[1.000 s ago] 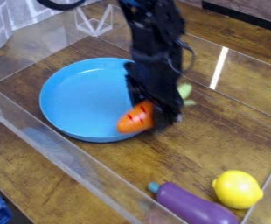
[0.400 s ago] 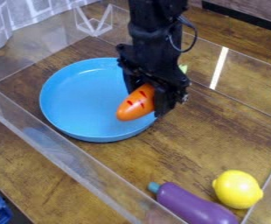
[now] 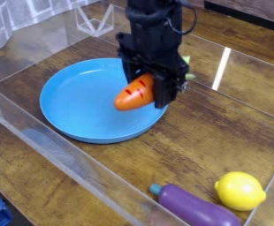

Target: Move the carrot to the left side

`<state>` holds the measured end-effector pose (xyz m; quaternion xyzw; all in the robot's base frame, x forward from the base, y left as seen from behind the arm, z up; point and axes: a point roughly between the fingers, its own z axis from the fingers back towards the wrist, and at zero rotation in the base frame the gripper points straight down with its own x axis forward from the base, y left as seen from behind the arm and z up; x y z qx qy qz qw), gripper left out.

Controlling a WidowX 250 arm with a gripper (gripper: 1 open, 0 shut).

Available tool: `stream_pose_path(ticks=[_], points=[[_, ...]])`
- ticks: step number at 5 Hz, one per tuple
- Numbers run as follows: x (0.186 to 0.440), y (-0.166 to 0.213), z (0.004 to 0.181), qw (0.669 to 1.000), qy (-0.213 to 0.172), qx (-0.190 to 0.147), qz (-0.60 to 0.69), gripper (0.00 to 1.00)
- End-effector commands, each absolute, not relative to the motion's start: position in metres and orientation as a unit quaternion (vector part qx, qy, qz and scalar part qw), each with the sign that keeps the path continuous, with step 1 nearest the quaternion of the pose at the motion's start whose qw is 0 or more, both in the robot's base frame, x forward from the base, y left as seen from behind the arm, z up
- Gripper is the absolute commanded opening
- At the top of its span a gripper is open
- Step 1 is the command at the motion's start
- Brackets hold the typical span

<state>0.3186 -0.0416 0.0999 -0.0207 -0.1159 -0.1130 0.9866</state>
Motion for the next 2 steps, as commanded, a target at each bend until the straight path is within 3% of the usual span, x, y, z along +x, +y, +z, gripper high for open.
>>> stream_pose_path(ticks=[1, 2], points=[[0.322, -0.047, 0.1213, 0.981, -0.154, -0.023, -0.118, 0.0], [0.319, -0.0559, 0.1187, 0.98, -0.15, -0.028, -0.126, 0.0]])
